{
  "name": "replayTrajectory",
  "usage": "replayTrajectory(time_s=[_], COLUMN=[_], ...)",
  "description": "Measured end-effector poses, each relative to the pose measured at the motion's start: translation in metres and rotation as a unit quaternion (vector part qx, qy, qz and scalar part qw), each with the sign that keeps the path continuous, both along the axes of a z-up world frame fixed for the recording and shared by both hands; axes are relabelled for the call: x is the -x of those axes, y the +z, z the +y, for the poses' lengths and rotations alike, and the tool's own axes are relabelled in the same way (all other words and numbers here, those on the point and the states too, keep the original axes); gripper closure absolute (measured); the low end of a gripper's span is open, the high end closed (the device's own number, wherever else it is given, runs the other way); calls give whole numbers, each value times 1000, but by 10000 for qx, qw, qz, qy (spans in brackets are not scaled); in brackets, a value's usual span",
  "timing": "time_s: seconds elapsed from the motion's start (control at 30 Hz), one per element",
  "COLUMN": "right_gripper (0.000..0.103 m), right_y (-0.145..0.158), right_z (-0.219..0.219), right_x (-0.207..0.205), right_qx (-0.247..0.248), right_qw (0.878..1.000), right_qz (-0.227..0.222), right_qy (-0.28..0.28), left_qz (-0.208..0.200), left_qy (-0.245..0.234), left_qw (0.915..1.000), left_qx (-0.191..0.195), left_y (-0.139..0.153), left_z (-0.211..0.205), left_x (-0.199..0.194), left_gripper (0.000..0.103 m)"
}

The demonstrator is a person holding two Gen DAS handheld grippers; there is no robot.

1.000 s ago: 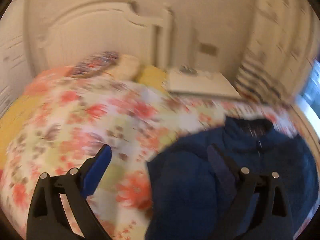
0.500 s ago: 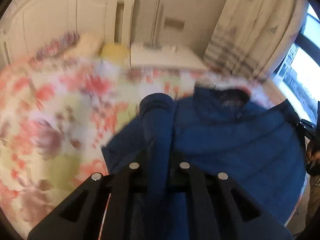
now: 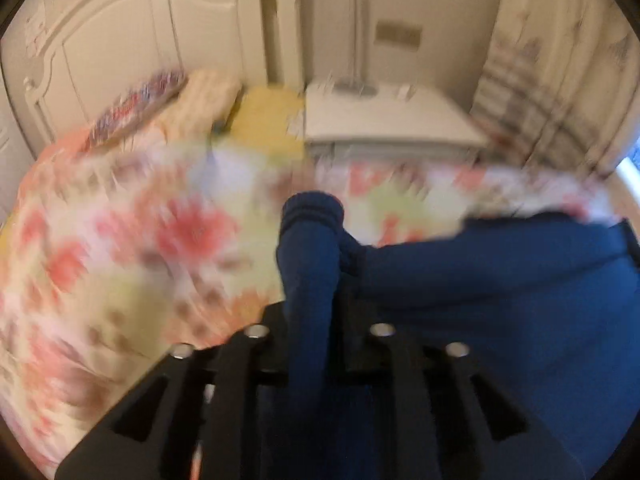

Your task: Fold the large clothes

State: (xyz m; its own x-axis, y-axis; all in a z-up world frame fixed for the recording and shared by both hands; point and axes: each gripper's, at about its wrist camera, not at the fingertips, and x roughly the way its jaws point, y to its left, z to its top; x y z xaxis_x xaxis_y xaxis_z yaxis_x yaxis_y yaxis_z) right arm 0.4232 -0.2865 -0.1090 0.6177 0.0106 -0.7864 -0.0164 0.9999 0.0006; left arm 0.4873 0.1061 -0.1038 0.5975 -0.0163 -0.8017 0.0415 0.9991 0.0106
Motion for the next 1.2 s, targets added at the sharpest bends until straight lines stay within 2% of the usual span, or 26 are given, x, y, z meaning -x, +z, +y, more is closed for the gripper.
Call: replayTrajectory(time_s=[0.1, 0.17, 0.23, 0.27, 0.3, 0.33, 0.37, 0.43, 0.47, 0.5, 0.57, 0.67, 0.8, 0.93, 0.97, 1.0, 1.03, 1.07, 1.13, 1.2], right_gripper=[91, 91, 86, 83, 82, 80, 73, 43, 7, 4, 4, 4, 4, 4, 7, 22, 24, 29, 35, 39], right_y=[8, 12, 3, -1, -2, 2, 6, 20, 30, 38, 45, 38, 14, -5, -7, -7, -6, -5, -3, -3], right_z=[2, -9, -17, -18, -21, -25, -29, -36, -41, -45, -55, -66, -68, -50, -44, -36, -31, -24, -15, -12], right_x=[6, 8, 7, 2, 2, 6, 12, 37, 56, 75, 112, 164, 223, 235, 234, 235, 237, 239, 245, 249], right_qx=[136, -88, -77, -128, -268, -377, -467, -643, -561, -467, -345, -496, -1008, -1119, -1146, -1080, -987, -857, -653, -551], right_qw=[9998, 9998, 9997, 9996, 9993, 9989, 9985, 9977, 9977, 9971, 9965, 9963, 9912, 9883, 9874, 9869, 9873, 9886, 9900, 9907], right_qz=[-116, -152, -15, 78, 106, 121, 103, -144, -368, -606, -755, -623, -456, -353, -365, -464, -543, -622, -703, -734], right_qy=[24, -38, -222, -221, -222, -250, -265, -132, -102, -62, 75, 312, 732, 972, 1026, 1108, 1118, 1066, 1037, 1003], left_qz=[-225, -293, -85, 23, 48, -18, -78, -282, -435, -520, -573, -458, -257, -365, -373, -378, -358, -301, -341, -402], left_qy=[45, -46, 115, 241, 394, 444, 449, 354, 272, 220, 129, -160, -527, -612, -592, -583, -594, -595, -449, -527], left_qw=[9997, 9996, 9999, 9997, 9992, 9989, 9985, 9977, 9975, 9977, 9982, 9984, 9930, 9875, 9853, 9832, 9798, 9767, 9777, 9743], left_qx=[66, 8, -53, -85, -26, 160, 308, 508, 494, 382, 153, 308, 1022, 1404, 1560, 1687, 1875, 2040, 2021, 2153], left_y=[7, 9, -1, -2, -1, 4, 9, 23, 31, 36, 38, 27, 2, -8, -9, -10, -13, -15, -17, -16], left_z=[8, 11, 16, 18, 24, 32, 39, 52, 61, 67, 80, 96, 104, 98, 95, 93, 90, 86, 80, 78], left_x=[6, 7, 2, 1, 2, 6, 11, 29, 45, 60, 95, 151, 213, 229, 227, 226, 226, 225, 228, 234], left_gripper=[82, 77, 54, 32, 23, 21, 19, 12, 4, 3, 3, 3, 3, 3, 3, 3, 4, 13, 18, 42])
